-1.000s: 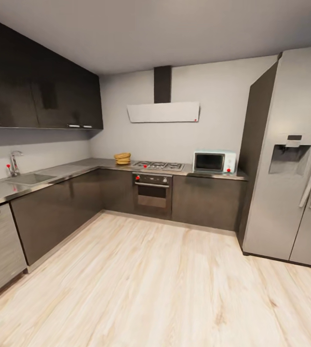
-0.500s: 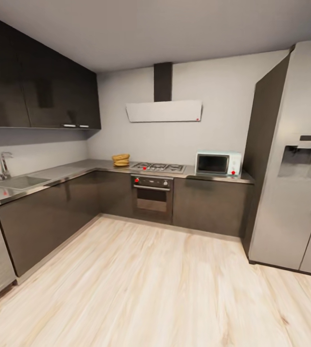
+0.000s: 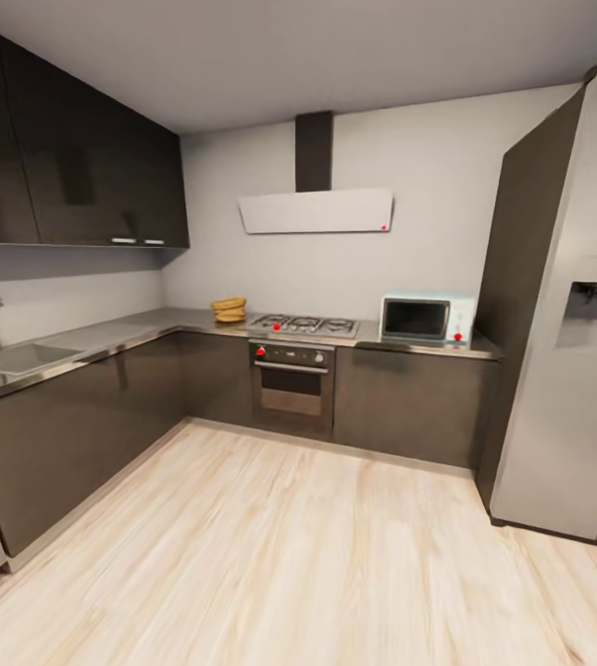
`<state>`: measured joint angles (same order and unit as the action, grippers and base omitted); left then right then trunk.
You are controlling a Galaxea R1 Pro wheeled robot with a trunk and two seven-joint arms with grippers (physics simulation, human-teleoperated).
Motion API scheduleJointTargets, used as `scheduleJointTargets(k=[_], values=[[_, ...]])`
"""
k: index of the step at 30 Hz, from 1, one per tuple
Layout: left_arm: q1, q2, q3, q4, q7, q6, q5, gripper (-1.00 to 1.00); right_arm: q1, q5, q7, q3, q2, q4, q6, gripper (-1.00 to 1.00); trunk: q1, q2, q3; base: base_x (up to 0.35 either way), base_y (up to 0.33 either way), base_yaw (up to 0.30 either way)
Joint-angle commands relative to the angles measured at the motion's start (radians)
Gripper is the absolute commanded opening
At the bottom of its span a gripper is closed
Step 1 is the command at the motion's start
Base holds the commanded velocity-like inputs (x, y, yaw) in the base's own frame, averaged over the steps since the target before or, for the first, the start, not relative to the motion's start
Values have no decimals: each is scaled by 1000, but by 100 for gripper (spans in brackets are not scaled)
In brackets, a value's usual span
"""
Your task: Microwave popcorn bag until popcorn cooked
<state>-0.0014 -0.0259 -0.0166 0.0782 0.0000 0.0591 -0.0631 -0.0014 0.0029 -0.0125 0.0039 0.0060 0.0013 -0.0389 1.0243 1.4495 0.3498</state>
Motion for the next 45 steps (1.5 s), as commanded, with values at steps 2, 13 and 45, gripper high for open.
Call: scheduleJointTargets(k=[2, 13, 45], values=[[0, 0, -1, 0, 1, 2, -7, 100, 0, 0, -1, 2, 0, 0, -5, 100, 1, 0, 1, 321, 0, 0], [0, -1, -2, 1, 3, 5, -6, 100, 0, -1, -1, -1, -2, 0, -19, 100, 1, 0, 1, 321, 0, -64], [0, -2, -5, 6, 3, 13, -3, 100, 0, -4, -1, -4, -4, 0, -19, 100, 1, 0, 1, 37, 0, -240]])
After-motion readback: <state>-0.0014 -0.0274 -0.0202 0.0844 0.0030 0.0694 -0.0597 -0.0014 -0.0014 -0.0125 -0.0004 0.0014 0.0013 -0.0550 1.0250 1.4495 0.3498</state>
